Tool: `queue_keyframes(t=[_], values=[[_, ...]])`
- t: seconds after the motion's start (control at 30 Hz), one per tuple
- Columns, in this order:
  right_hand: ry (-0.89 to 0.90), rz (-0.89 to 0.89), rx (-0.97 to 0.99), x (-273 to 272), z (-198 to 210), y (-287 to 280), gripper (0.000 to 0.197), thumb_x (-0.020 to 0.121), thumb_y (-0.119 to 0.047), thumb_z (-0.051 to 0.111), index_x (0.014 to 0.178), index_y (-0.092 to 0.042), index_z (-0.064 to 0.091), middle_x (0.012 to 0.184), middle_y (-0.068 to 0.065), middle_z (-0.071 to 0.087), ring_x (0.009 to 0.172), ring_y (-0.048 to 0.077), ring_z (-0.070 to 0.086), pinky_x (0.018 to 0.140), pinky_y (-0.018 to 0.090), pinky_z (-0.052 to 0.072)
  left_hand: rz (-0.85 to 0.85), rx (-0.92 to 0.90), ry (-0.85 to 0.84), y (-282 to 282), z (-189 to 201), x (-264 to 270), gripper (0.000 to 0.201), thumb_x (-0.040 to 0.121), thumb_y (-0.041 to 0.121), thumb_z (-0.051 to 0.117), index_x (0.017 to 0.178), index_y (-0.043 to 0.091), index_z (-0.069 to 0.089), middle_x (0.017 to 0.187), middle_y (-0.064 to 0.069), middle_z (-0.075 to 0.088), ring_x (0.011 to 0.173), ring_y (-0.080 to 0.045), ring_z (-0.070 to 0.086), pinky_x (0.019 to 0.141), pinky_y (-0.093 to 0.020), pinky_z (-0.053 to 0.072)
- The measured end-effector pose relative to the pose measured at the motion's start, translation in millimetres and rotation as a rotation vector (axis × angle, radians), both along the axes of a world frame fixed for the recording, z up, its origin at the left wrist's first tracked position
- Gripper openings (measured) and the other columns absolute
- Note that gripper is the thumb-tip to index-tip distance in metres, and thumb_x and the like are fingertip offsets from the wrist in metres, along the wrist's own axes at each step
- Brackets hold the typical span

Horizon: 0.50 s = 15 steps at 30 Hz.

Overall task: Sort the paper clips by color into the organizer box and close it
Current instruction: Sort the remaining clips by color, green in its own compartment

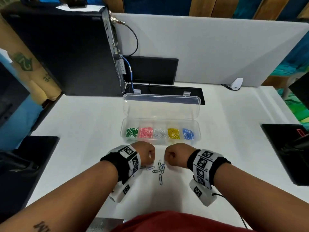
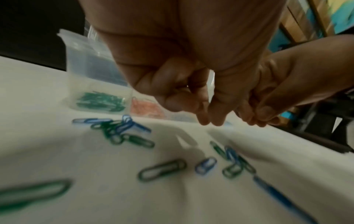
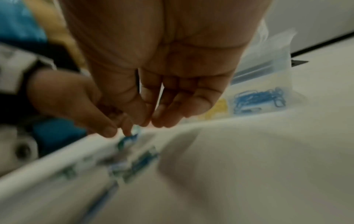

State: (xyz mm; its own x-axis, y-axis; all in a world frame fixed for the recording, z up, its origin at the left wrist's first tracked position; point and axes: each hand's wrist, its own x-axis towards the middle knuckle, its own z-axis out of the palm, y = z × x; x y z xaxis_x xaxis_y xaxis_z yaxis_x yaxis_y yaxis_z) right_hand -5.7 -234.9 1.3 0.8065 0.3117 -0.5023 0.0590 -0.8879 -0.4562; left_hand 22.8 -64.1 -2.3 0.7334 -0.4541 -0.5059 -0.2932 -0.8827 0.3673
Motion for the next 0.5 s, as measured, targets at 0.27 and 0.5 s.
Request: queue_keyframes(t=[0.27, 0.5], values=[[-0.069, 0.100, -0.172, -9, -31, 16, 0.024, 0.086, -0.027, 0.056, 0.109, -0.021, 0.062, 0.113, 0.007, 0.055, 0.106, 0.026, 0.056, 0.088, 0.033, 0.046, -0.095, 0.111, -0.094, 2, -25, -18, 0.026, 0.087, 0.027, 0.059, 0.112, 0.020, 0.059, 0.117, -0.001, 0.063, 0.110, -0.022, 0.057, 0.081, -0.022, 0.040], [-0.111, 0.114, -0.216, -11, -38, 22, 0.004, 0.085, -0.021, 0.052, 0.084, -0.020, 0.056, 0.096, 0.006, 0.052, 0.099, 0.028, 0.058, 0.073, 0.027, 0.038, -0.046, 0.082, -0.058, 5, -35, -22, 0.016, 0.082, 0.018, 0.059, 0.096, 0.017, 0.067, 0.109, -0.002, 0.066, 0.102, -0.022, 0.062, 0.082, -0.025, 0.047]])
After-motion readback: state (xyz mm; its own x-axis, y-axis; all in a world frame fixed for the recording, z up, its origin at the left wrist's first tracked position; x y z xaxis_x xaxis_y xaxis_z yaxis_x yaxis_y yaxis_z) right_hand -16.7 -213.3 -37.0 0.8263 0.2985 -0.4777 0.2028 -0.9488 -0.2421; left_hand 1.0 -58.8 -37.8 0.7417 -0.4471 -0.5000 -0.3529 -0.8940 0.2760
